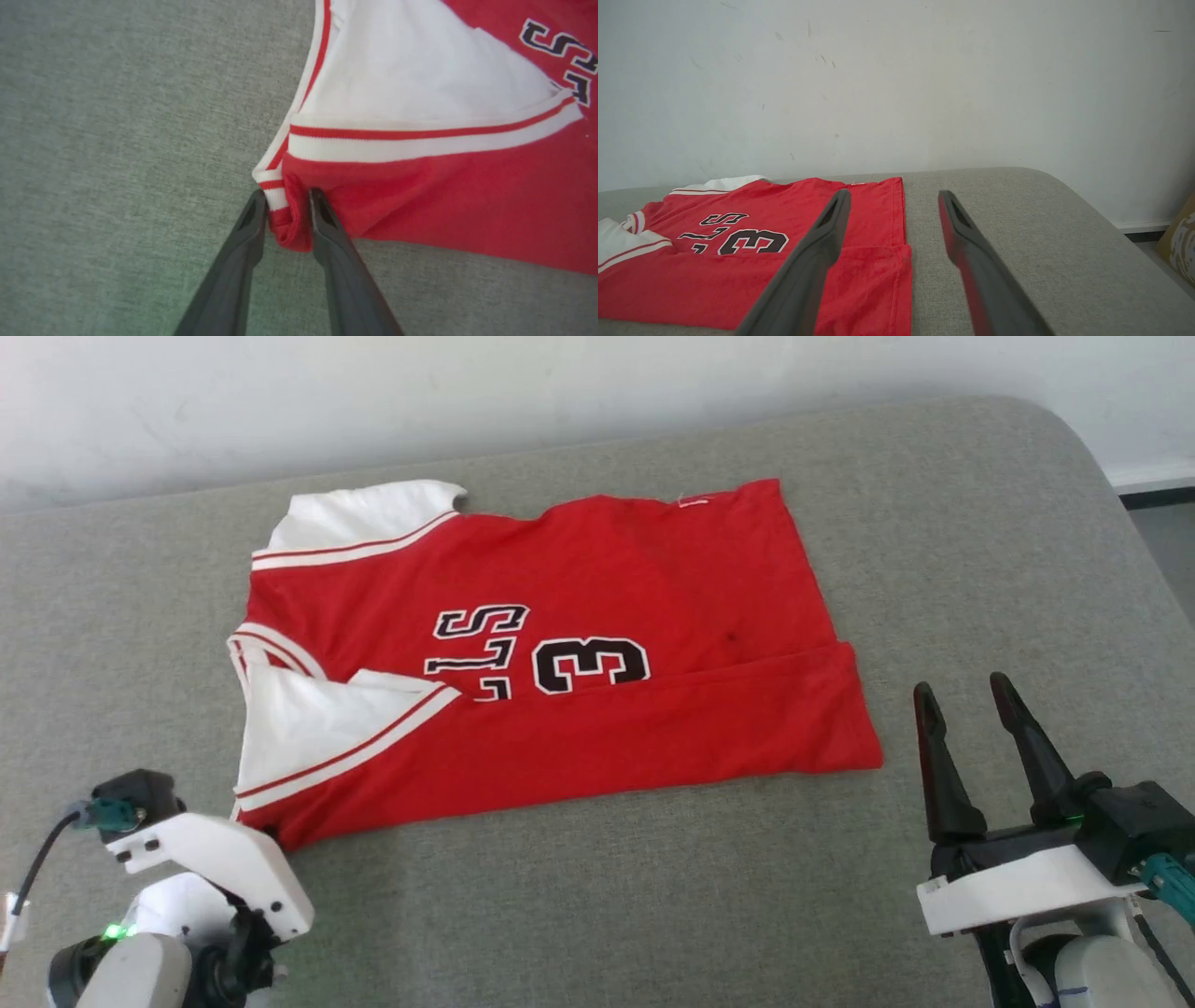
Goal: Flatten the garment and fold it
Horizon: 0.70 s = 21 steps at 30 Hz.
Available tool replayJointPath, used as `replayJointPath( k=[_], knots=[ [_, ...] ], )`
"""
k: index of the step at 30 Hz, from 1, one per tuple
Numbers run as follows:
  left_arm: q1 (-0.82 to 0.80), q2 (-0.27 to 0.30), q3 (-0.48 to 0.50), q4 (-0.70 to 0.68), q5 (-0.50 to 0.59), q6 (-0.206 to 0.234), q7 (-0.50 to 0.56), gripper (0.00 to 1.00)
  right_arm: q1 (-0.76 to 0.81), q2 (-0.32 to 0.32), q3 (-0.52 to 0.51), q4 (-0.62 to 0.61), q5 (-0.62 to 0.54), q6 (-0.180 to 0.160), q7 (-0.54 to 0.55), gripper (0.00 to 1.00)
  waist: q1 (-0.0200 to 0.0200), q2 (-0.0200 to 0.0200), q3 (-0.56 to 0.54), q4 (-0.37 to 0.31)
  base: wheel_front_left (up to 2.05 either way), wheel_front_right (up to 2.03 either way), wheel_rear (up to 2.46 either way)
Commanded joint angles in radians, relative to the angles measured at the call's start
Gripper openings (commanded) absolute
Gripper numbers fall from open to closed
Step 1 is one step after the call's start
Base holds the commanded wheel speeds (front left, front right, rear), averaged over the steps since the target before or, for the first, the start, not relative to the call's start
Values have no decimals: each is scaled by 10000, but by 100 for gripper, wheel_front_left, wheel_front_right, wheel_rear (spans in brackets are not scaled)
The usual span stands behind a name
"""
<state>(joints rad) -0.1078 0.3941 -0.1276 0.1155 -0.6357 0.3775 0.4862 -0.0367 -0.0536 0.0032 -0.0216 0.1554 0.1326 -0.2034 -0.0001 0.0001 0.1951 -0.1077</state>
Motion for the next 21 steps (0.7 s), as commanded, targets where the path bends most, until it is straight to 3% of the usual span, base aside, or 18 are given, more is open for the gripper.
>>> replayJointPath(
  k=[1,5,9,21],
  knots=[
    [315,-231,-267,-35,-141,-206,152,0,59,32,-20,21,-6,-19,-21,100,1,-1,19,-42,0,0,0],
    [370,-195,-247,-382,63,-261,-391,0,1,33,-195,148,-33,-19,91,100,1,-1,17,29,0,0,0],
    [268,-271,-238,-481,292,-308,-1092,0,-366,33,-279,600,-163,-19,1046,100,1,-1,50,205,0,0,0],
    [-208,-659,-734,-256,523,-709,-1919,0,-2063,33,-1050,2278,-518,-19,7281,100,1,-1,346,907,0,0,0]
  ],
)
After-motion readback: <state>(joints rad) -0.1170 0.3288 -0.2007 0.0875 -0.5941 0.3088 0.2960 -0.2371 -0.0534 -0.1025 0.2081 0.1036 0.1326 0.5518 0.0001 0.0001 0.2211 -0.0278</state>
